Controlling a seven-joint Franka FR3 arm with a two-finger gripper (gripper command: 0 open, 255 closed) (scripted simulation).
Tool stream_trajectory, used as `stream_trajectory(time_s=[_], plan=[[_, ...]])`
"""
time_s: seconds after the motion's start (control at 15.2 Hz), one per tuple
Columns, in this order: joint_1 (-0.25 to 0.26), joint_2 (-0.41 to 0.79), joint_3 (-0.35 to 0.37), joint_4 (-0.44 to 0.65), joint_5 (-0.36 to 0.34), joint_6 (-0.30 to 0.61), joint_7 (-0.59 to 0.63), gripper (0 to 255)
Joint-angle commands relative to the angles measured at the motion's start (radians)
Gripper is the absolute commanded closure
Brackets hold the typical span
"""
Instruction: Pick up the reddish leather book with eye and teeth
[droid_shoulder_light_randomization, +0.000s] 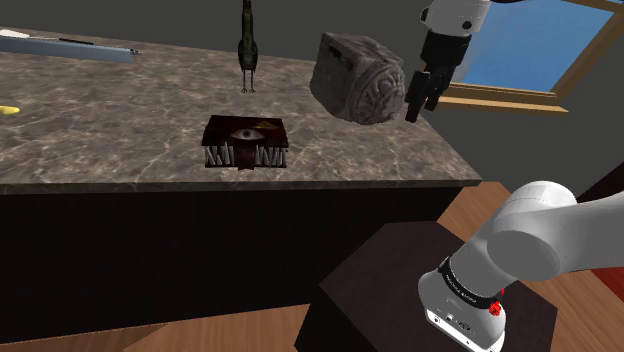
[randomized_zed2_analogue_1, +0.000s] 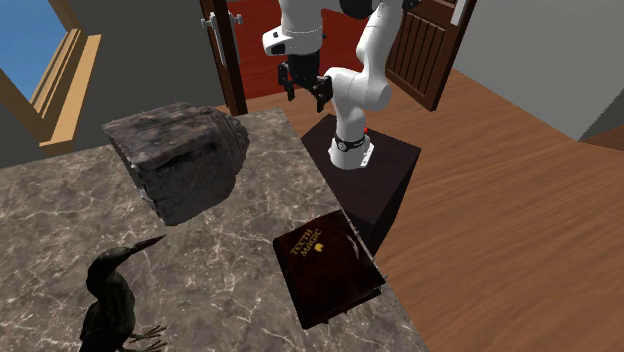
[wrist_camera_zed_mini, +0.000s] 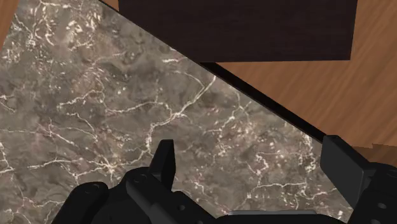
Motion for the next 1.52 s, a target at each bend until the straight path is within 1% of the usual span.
stream_trajectory(time_s=[0.0,0.46,0.79,1.12,1.45], plan=[[0.0,0.0,0.0,0.0,0.0,0.0,0.0,0],[0.005,0.117,0.175,0.06,0.125,0.04,0.304,0],[-0.005,0.248,0.292,0.15,0.181,0.08,0.519,0],[-0.02,0.416,0.399,0.276,0.194,0.118,0.738,0],[-0.027,0.617,0.49,0.439,0.155,0.145,0.966,0]])
